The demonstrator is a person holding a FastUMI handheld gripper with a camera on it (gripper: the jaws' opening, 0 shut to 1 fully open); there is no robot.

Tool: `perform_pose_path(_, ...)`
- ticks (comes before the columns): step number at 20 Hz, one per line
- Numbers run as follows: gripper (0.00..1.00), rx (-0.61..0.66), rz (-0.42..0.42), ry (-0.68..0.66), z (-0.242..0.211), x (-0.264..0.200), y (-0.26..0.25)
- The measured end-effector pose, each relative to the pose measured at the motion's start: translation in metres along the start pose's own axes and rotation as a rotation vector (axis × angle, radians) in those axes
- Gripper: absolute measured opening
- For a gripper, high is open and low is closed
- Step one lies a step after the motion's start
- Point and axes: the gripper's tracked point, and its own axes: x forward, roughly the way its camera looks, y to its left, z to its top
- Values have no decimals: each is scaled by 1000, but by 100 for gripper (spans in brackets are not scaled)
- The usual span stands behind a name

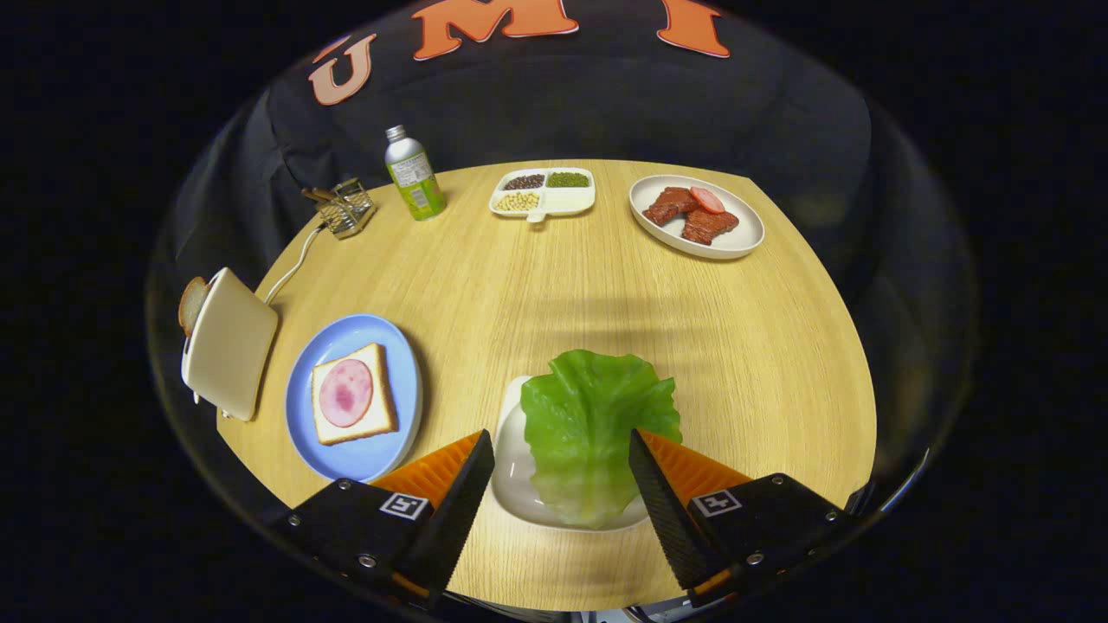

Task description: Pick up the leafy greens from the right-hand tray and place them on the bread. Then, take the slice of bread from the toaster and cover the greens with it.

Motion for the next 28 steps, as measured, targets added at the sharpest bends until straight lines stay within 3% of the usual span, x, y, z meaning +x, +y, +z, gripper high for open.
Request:
perform_pose_path(9,95,8,-37,95,-19,36,-12)
perform_pose_path(19,90,-20,-41,95,-22,46,-11)
perform_pose_path(22,81,9,-52,83,-21,47,-16)
perform_pose_path(28,45,-4,-38,40,-20,46,-24)
